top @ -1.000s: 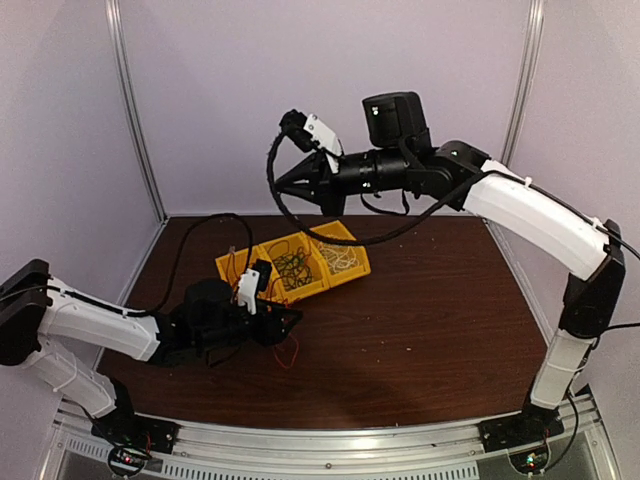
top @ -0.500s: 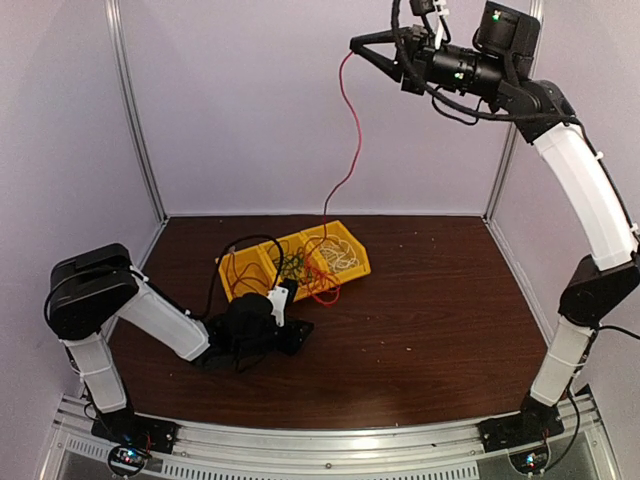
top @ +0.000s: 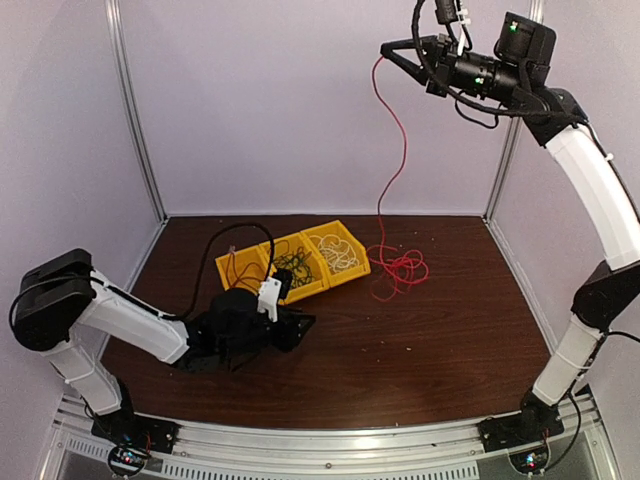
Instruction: Untangle the cables
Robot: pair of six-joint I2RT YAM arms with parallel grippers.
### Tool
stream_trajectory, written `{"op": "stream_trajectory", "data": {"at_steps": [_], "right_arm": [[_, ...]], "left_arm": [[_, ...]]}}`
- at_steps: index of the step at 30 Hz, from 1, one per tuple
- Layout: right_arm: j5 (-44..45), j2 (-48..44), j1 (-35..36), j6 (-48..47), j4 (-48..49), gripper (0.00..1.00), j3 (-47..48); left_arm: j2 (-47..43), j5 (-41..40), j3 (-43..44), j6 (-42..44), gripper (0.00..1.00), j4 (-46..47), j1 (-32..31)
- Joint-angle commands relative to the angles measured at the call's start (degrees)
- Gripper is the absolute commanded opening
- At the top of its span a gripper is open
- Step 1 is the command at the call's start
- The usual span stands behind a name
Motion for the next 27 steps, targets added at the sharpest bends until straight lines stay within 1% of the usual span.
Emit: {"op": "stream_trajectory", "data": {"at_steps": [1, 3, 5, 6, 7, 8, 9, 11, 13, 17, 19, 20, 23, 24, 26, 27], "right_arm": [[-1.7, -3.5, 0.6, -1.2, 0.8, 0.00, -9.8], [-2.2, -4.9, 1.3, -1.3, 1.2, 0.00, -14.1], [-2.7, -6.1, 2.1, -1.7, 1.1, 0.00, -17.6], [-3.1, -6.9, 2.5, -1.6, 1.4, 0.00, -19.2], [-3.5, -7.4, 2.8, -1.6, 1.5, 0.00, -20.7], [-3.8, -7.9, 3.2, -1.5, 1.6, 0.00, -21.9], [-4.9, -9.1, 4.0, 0.0, 2.9, 0.00, -24.8], [-5.7, -9.5, 4.4, 1.2, 3.8, 0.00, -26.2], [-6.4, -9.7, 4.7, 1.7, 4.2, 0.00, -26.7], [-7.3, -10.2, 5.1, 3.5, 4.2, 0.00, -26.8], [-7.9, -10.2, 5.2, 4.3, 4.4, 0.00, -26.9], [-8.2, -10.3, 5.3, 4.6, 4.5, 0.00, -26.9], [-8.6, -10.4, 5.3, 5.3, 4.8, 0.00, -26.7], [-8.8, -10.4, 5.2, 5.5, 4.9, 0.00, -26.6], [-8.8, -10.3, 5.2, 5.5, 4.9, 0.00, -26.2], [-8.2, -10.3, 5.2, 5.2, 4.6, 0.00, -26.1]], "left_arm": [[-7.2, -3.6, 7.3, 10.3, 0.46, 2.6, -3.2], [-7.7, -3.7, 11.6, 14.0, 0.49, 2.3, -4.0], [-7.0, -3.7, 15.9, 15.3, 0.53, 1.8, -4.2], [-6.2, -4.0, 17.8, 15.8, 0.57, 1.8, -4.1], [-5.2, -4.3, 19.6, 16.4, 0.60, 1.6, -4.2], [-4.1, -4.4, 21.6, 17.3, 0.60, 1.2, -4.2], [-0.5, -3.0, 26.4, 20.7, 0.61, 0.3, -4.2], [1.8, -1.1, 29.1, 22.1, 0.61, -1.0, -4.1], [4.0, -1.3, 31.6, 22.3, 0.61, -2.5, -4.2], [6.3, -6.5, 33.4, 23.5, 0.61, -3.4, -4.2], [7.9, -7.6, 35.1, 24.8, 0.61, -5.1, -4.0], [8.8, -7.5, 36.3, 25.1, 0.57, -6.4, -3.8], [11.1, -3.6, 39.0, 25.7, 0.47, -9.8, -3.2], [11.6, -2.7, 39.8, 25.7, 0.42, -10.6, -3.1], [12.6, -2.1, 41.0, 25.5, 0.27, -12.2, -2.8], [12.8, -1.9, 41.4, 25.2, 0.18, -12.6, -2.8]]}}
